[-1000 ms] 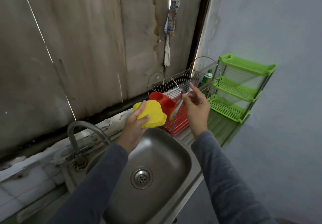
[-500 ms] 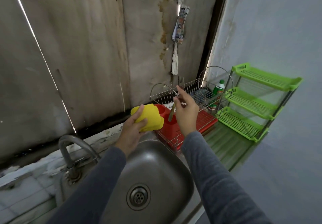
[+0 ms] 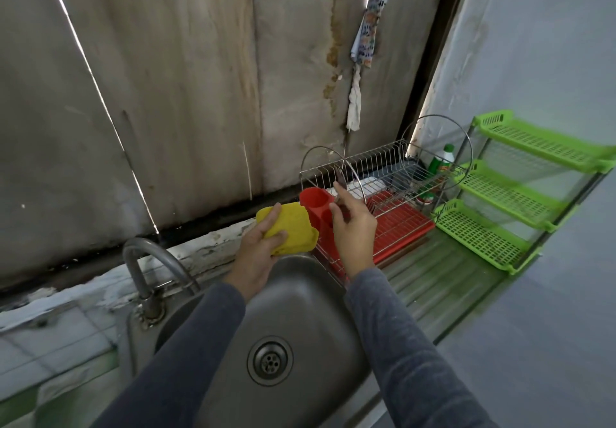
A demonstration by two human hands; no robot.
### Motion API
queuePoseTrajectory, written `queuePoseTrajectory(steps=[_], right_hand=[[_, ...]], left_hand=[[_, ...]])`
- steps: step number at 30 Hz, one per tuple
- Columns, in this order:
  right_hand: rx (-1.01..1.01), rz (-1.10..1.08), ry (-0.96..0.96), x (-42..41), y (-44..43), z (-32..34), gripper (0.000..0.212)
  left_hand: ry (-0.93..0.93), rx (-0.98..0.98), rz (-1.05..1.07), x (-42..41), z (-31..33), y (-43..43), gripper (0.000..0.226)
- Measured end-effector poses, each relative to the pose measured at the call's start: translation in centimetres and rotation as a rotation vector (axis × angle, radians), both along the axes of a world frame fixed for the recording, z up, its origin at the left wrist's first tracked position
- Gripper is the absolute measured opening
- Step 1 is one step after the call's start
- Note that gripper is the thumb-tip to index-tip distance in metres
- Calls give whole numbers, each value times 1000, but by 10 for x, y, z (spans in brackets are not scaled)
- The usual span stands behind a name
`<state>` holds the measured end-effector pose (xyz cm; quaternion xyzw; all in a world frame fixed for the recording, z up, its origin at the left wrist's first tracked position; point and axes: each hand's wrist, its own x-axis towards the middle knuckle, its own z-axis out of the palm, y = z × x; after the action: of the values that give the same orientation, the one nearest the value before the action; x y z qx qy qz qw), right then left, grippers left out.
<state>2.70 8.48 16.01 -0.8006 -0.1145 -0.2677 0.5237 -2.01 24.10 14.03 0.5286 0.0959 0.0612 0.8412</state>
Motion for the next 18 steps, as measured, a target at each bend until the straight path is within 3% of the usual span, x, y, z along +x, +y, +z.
queuePoseTrajectory(steps=[4,18], right_hand=[[-45,53,87,-7,-2,-17,40],[-100,8,16,-37,-17,-38,25]], left_hand=[[15,-2,18,-11,-10,-2,57],[73,10,58,-72,-38,-16,60]])
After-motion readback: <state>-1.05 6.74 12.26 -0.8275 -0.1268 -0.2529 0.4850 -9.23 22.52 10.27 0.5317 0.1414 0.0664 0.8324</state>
